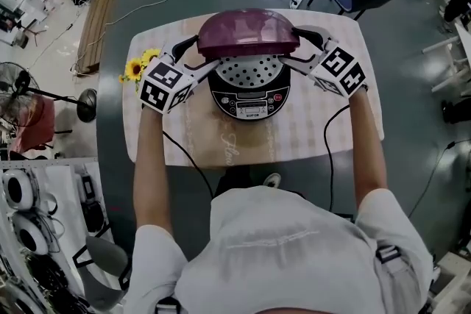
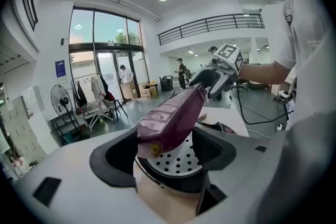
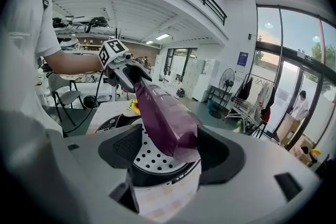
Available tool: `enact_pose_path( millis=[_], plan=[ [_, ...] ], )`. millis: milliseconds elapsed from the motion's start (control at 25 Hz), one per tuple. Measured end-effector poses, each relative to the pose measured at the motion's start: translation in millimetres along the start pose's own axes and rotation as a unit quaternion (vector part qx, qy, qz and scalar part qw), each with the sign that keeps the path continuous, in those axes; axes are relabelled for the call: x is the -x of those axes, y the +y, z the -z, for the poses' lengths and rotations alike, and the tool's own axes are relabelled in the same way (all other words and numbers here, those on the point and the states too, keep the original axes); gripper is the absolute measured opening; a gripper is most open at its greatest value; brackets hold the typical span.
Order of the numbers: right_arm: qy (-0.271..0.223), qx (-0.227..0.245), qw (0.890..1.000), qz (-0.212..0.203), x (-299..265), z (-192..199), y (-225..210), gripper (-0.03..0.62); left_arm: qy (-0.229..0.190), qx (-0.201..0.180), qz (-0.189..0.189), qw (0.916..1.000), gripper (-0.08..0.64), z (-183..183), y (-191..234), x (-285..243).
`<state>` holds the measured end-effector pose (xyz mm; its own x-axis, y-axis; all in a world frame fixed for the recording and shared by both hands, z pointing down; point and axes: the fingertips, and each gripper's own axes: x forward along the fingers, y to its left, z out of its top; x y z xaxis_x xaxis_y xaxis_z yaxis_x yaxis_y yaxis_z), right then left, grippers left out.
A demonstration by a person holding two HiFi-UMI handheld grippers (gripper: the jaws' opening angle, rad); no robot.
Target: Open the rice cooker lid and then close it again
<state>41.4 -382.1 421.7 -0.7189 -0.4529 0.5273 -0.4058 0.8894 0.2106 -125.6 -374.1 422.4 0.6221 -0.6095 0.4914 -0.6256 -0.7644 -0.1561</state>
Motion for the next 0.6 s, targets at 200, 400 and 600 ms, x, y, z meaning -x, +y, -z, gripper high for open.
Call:
enact_pose_path(
  millis=[200,400,600],
  plan=[
    [-0.002,-0.009,1.0,-0.005,-0.7,10.5,13.9,0.326,0.018,-0.009,-0.001,0.9998,0.34,14.9,-13.6,-0.5],
    [0.001,-0.021,1.0,-0.017,-4.9,27.7,27.6,0.325,0.028,0.0,0.012,0.9995,0.356,32.4,-27.9,-4.3],
    [0.002,-0.042,0.999,-0.027,-7.0,37.0,36.7,0.325,0.033,0.01,0.02,0.9992,0.36,43.7,-36.2,-5.6]
  ],
)
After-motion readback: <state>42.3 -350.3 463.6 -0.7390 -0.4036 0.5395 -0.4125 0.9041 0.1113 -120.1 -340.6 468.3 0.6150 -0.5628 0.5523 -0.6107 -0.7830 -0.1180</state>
